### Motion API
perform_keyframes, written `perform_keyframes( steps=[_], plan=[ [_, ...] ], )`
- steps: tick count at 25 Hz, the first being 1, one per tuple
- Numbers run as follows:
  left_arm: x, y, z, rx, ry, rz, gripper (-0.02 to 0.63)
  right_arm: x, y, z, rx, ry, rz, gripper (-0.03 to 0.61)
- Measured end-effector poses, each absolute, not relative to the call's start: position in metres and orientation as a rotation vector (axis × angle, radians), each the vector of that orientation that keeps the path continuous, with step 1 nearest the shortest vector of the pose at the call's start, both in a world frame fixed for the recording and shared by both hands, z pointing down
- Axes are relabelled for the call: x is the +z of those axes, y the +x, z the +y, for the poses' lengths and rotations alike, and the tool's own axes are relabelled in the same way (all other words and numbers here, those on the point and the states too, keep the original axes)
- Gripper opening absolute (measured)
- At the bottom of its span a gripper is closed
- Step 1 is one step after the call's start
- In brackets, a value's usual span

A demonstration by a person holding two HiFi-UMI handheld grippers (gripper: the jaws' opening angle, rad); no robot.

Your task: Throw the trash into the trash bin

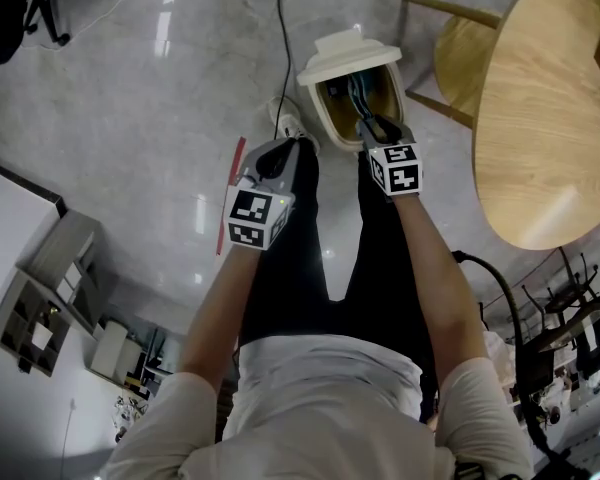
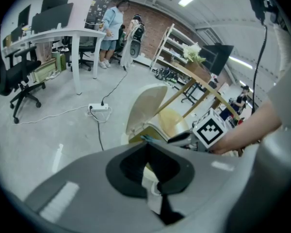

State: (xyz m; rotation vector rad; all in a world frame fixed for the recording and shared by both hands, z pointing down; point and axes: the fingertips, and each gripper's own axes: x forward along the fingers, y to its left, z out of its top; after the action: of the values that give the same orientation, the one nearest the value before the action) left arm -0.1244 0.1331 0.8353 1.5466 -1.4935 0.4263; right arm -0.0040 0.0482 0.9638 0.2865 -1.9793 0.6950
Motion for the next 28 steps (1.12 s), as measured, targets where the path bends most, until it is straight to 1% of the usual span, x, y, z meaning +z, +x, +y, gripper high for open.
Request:
perform_keyframes(
  steps=[3,13,19,23,28],
  plan=[
    [0.831,-0.121,0.135,0.429,1.551,-1.477,0.003,0.959,-0.003,0.052,0.703,0.270,-1.976,0.168],
    [0.810,-0.123,0.132,0.424,1.557,-1.515,0.003,0.935,-0.003,0.050,0.690,0.283,-1.993,0.167],
    [0.808,-0.120,0.133,0.448,1.561,-1.500,0.003,0.918,-0.002,0.044,0.670,0.291,-2.007,0.134],
    [0.799,-0.118,0.133,0.454,1.566,-1.499,0.003,0.900,0.002,0.039,0.650,0.311,-2.015,0.093],
    [0.778,-0.112,0.135,0.474,1.576,-1.471,0.003,0.871,0.005,0.037,0.654,0.319,-2.021,0.060]
  ],
)
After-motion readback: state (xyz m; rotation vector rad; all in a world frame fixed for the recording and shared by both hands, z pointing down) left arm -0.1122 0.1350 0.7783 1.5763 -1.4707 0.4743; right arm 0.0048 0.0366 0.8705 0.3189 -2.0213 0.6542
